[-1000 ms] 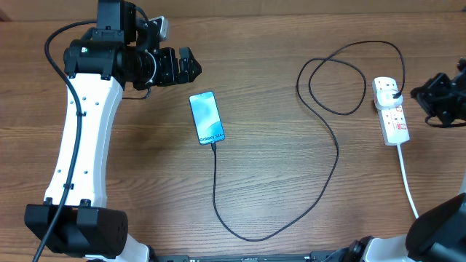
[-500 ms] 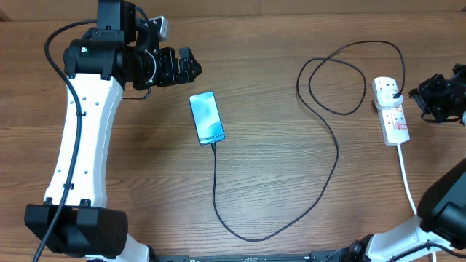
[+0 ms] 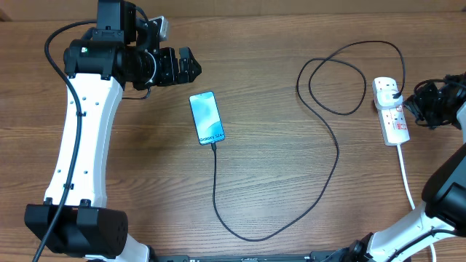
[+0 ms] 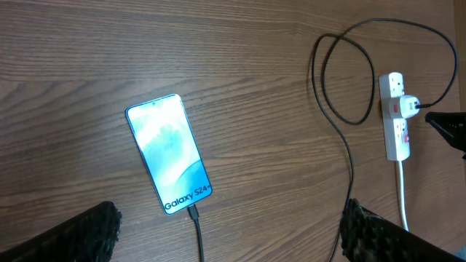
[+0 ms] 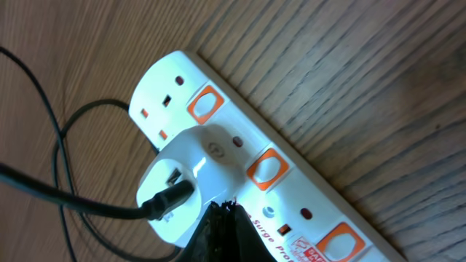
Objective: Plug charger to phone and switch on socket
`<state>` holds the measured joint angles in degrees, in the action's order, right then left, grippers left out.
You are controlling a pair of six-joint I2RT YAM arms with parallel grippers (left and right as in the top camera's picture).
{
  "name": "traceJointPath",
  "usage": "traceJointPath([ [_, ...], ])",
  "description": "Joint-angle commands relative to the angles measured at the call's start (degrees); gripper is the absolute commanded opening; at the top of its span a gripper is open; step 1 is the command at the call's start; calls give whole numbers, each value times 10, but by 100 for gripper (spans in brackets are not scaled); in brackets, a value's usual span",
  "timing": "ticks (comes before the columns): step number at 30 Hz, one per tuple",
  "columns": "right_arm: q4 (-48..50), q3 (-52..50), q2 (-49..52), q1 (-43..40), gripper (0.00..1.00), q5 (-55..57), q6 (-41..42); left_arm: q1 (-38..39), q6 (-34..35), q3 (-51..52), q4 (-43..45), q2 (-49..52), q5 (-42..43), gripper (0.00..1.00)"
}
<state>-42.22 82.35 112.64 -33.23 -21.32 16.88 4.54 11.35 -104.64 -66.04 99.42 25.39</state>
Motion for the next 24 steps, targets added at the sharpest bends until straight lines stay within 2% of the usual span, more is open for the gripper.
traceJointPath([
  [1, 6, 13, 23, -3, 4, 18, 10, 1, -15, -8, 1, -9, -3, 100],
  [24, 45, 13, 64, -3, 4, 7, 18, 1, -15, -8, 8, -8, -3, 100],
])
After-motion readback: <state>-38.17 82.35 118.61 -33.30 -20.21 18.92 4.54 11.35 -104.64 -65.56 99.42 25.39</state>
